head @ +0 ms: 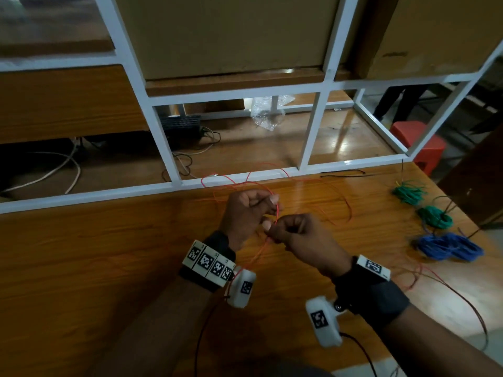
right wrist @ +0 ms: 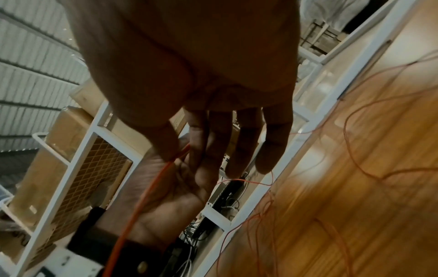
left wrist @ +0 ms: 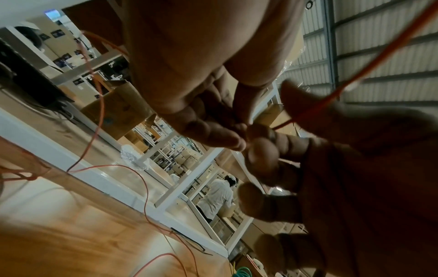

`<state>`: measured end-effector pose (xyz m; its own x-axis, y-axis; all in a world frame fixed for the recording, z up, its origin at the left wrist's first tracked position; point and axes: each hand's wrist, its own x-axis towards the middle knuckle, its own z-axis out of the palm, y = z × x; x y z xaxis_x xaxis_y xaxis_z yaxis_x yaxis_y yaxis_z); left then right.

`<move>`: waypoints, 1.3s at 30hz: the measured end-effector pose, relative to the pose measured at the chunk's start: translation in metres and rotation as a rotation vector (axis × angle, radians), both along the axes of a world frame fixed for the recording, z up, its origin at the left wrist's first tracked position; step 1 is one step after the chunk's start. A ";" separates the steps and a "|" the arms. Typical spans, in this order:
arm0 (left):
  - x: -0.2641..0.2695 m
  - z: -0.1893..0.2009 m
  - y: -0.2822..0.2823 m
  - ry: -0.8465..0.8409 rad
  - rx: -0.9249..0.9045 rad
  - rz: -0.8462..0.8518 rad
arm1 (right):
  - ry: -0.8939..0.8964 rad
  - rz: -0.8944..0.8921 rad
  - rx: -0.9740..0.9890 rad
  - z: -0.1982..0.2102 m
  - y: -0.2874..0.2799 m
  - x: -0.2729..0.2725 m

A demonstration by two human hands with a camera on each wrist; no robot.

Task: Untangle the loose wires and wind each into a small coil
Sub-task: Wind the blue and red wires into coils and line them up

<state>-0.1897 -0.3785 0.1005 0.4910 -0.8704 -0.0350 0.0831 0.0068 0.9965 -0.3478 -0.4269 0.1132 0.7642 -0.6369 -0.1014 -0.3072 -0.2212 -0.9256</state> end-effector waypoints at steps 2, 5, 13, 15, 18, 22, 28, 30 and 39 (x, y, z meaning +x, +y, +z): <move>-0.001 0.002 -0.005 -0.010 -0.011 0.003 | -0.022 -0.055 0.089 0.001 0.000 0.002; 0.007 0.000 -0.009 0.047 0.005 0.083 | -0.055 -0.199 0.311 0.011 -0.012 -0.003; 0.049 -0.015 -0.015 0.236 0.053 0.404 | -0.135 -0.043 0.561 0.008 -0.006 -0.033; 0.061 -0.018 -0.008 0.251 0.082 0.425 | -0.108 -0.041 0.438 0.002 -0.003 -0.040; 0.061 -0.021 0.012 0.103 0.274 0.184 | -0.106 -0.111 0.340 -0.002 -0.002 -0.045; 0.046 -0.017 0.039 -0.502 0.269 0.112 | -0.085 -0.188 0.246 -0.001 -0.004 -0.045; 0.004 0.011 0.025 -0.968 -0.098 -0.362 | -0.123 -0.191 0.204 0.011 0.007 -0.054; -0.007 0.012 0.014 -0.913 -0.129 -0.436 | -0.152 -0.198 0.185 0.016 0.008 -0.062; -0.043 0.047 -0.031 -0.619 -0.184 -0.335 | -0.295 -0.017 0.346 0.030 0.000 -0.124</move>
<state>-0.2324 -0.4094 0.1473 0.0798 -0.9426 0.3243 -0.4686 0.2517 0.8468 -0.4721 -0.4270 0.1432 0.7822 -0.6165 -0.0905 -0.0206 0.1196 -0.9926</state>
